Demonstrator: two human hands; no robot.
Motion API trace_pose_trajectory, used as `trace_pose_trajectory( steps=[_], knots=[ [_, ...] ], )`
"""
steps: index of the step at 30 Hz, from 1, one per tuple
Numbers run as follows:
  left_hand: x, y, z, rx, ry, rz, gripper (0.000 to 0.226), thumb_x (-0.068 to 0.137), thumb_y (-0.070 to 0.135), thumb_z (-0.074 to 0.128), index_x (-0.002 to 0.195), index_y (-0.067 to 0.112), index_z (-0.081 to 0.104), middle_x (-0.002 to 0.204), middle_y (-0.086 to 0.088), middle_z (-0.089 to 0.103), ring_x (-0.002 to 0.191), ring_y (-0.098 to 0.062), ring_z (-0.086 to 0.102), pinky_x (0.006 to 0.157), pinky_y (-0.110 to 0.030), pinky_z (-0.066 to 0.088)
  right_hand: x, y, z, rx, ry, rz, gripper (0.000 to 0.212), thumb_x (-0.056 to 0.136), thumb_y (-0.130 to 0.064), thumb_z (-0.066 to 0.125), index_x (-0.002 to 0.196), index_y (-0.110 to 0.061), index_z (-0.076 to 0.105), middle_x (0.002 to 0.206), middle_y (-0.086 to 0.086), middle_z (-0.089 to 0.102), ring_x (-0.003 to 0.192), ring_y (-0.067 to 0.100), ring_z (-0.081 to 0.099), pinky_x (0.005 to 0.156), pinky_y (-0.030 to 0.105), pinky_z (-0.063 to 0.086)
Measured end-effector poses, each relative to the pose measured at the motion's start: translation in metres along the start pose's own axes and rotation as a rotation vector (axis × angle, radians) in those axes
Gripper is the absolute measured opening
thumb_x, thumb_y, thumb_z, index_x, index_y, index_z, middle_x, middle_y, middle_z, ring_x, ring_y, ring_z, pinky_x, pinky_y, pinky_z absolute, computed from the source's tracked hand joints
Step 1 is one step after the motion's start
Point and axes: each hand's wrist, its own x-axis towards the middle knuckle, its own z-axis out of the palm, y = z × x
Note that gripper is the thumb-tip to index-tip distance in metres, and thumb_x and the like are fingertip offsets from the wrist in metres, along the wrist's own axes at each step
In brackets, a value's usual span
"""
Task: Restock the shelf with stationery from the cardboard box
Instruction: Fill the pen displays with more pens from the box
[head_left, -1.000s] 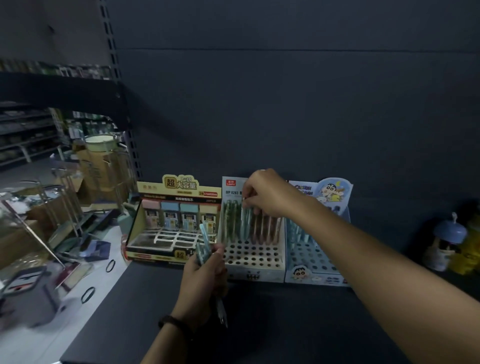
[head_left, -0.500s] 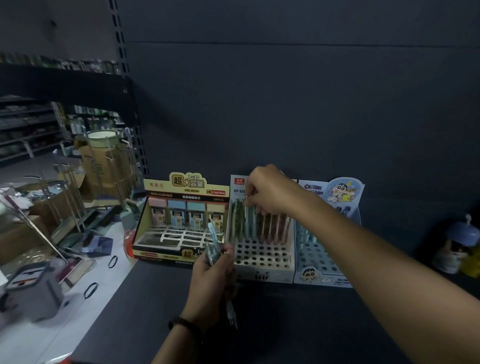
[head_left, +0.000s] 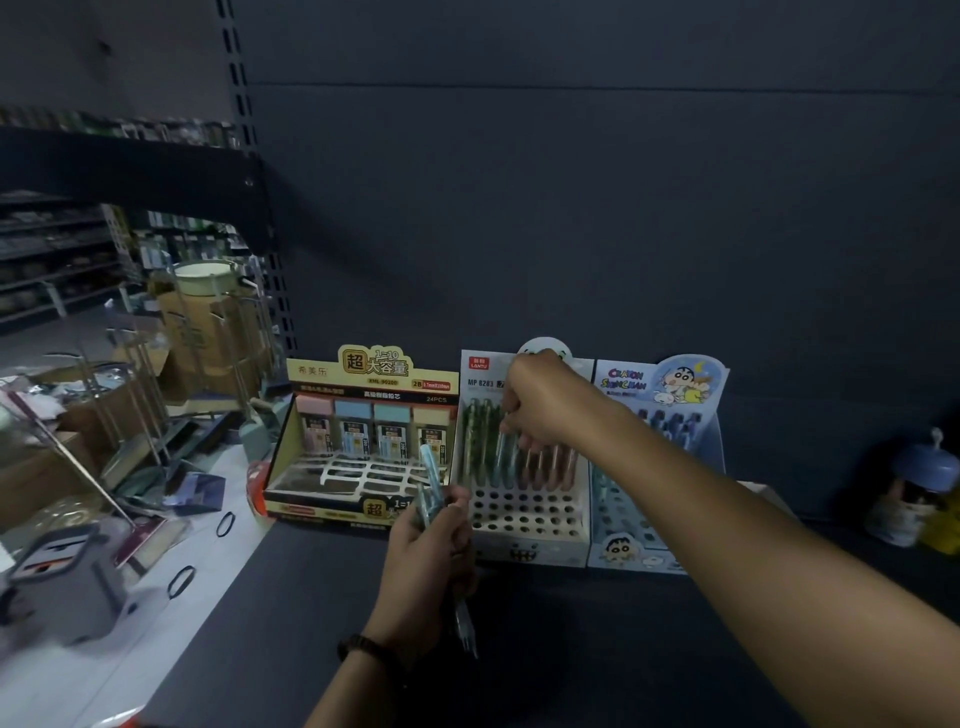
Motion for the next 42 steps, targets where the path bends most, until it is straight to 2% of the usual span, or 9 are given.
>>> trace_pose_trajectory(
  steps=[9, 13, 19, 24, 29, 32, 34, 37, 42],
  knots=[
    [0.0, 0.002, 0.0, -0.043, -0.024, -0.025, 0.018, 0.108, 0.008, 0.046, 0.121, 0.007, 0.058, 0.068, -0.001, 0.043, 0.053, -0.014, 0.025, 0.05, -0.027, 0.022, -0.013, 0.0, -0.006, 0.101, 0.137, -0.064, 0.031, 0.088, -0.028, 0.088, 0.111, -0.01, 0.077, 0.092, 0.004, 0.072, 0.068, 0.017, 0.074, 0.069, 0.035, 0.065],
    [-0.004, 0.003, 0.008, -0.07, -0.106, -0.012, 0.014, 0.109, 0.008, 0.046, 0.11, 0.013, 0.059, 0.079, -0.004, 0.046, 0.056, -0.015, 0.025, 0.048, -0.027, 0.026, -0.039, 0.001, -0.021, 0.308, 0.365, -0.082, 0.024, 0.096, -0.045, 0.076, 0.094, -0.021, 0.081, 0.082, -0.008, 0.076, 0.062, 0.01, 0.07, 0.07, 0.038, 0.064],
    [-0.013, 0.014, 0.038, -0.016, -0.409, 0.044, 0.019, 0.106, 0.012, 0.058, 0.12, 0.004, 0.068, 0.095, -0.019, 0.062, 0.062, -0.024, 0.047, 0.056, -0.034, 0.042, -0.094, 0.015, -0.026, 0.678, 0.04, -0.054, 0.018, 0.093, -0.036, 0.08, 0.097, -0.019, 0.082, 0.063, -0.018, 0.07, 0.052, -0.008, 0.06, 0.057, 0.014, 0.044],
    [-0.012, 0.013, 0.078, 0.104, -0.469, 0.108, 0.03, 0.107, 0.015, 0.054, 0.133, 0.001, 0.06, 0.122, -0.016, 0.076, 0.065, -0.026, 0.066, 0.058, -0.032, 0.048, -0.117, 0.05, -0.034, 0.871, 0.066, -0.032, 0.017, 0.095, -0.02, 0.08, 0.081, -0.009, 0.08, 0.065, 0.011, 0.07, 0.054, 0.015, 0.058, 0.051, 0.023, 0.045],
    [-0.007, -0.001, 0.094, 0.027, -0.423, -0.036, 0.032, 0.107, 0.018, 0.055, 0.137, 0.009, 0.059, 0.132, -0.013, 0.073, 0.102, -0.047, 0.075, 0.078, -0.047, 0.062, -0.127, 0.09, -0.04, 1.085, 0.428, 0.086, 0.02, 0.09, -0.003, 0.082, 0.108, -0.003, 0.074, 0.078, 0.014, 0.078, 0.068, 0.026, 0.078, 0.058, 0.03, 0.061],
    [-0.003, -0.009, 0.098, 0.101, -0.364, 0.004, 0.032, 0.106, 0.023, 0.057, 0.137, 0.018, 0.065, 0.103, -0.016, 0.077, 0.077, -0.039, 0.071, 0.066, -0.042, 0.056, -0.125, 0.116, -0.035, 1.056, 0.64, 0.159, 0.021, 0.092, -0.007, 0.082, 0.11, -0.009, 0.069, 0.079, 0.014, 0.079, 0.07, 0.032, 0.079, 0.064, 0.04, 0.065],
    [0.001, -0.013, 0.1, 0.105, -0.303, -0.018, 0.034, 0.106, 0.026, 0.055, 0.137, 0.015, 0.065, 0.071, -0.006, 0.055, 0.057, -0.022, 0.048, 0.056, -0.035, 0.046, -0.121, 0.129, -0.025, 0.969, 0.654, 0.168, 0.016, 0.098, -0.01, 0.077, 0.112, -0.009, 0.071, 0.079, 0.012, 0.079, 0.068, 0.03, 0.079, 0.069, 0.043, 0.066],
    [0.005, -0.015, 0.098, -0.116, -0.293, -0.209, 0.022, 0.112, 0.016, 0.047, 0.125, 0.007, 0.062, 0.075, -0.002, 0.033, 0.06, -0.017, 0.031, 0.056, -0.034, 0.038, -0.113, 0.134, -0.005, 0.769, 0.625, 0.185, 0.014, 0.101, -0.01, 0.071, 0.115, -0.005, 0.074, 0.079, 0.005, 0.079, 0.065, 0.019, 0.078, 0.07, 0.042, 0.067],
    [0.006, -0.017, 0.093, -0.26, -0.331, -0.219, 0.029, 0.094, -0.001, 0.05, 0.119, -0.001, 0.065, 0.082, -0.008, 0.052, 0.07, -0.021, 0.047, 0.065, -0.037, 0.046, -0.095, 0.13, 0.021, 0.573, 0.651, 0.17, 0.008, 0.102, -0.017, 0.07, 0.104, -0.014, 0.077, 0.079, -0.006, 0.078, 0.065, 0.007, 0.076, 0.076, 0.038, 0.066]
  ],
)
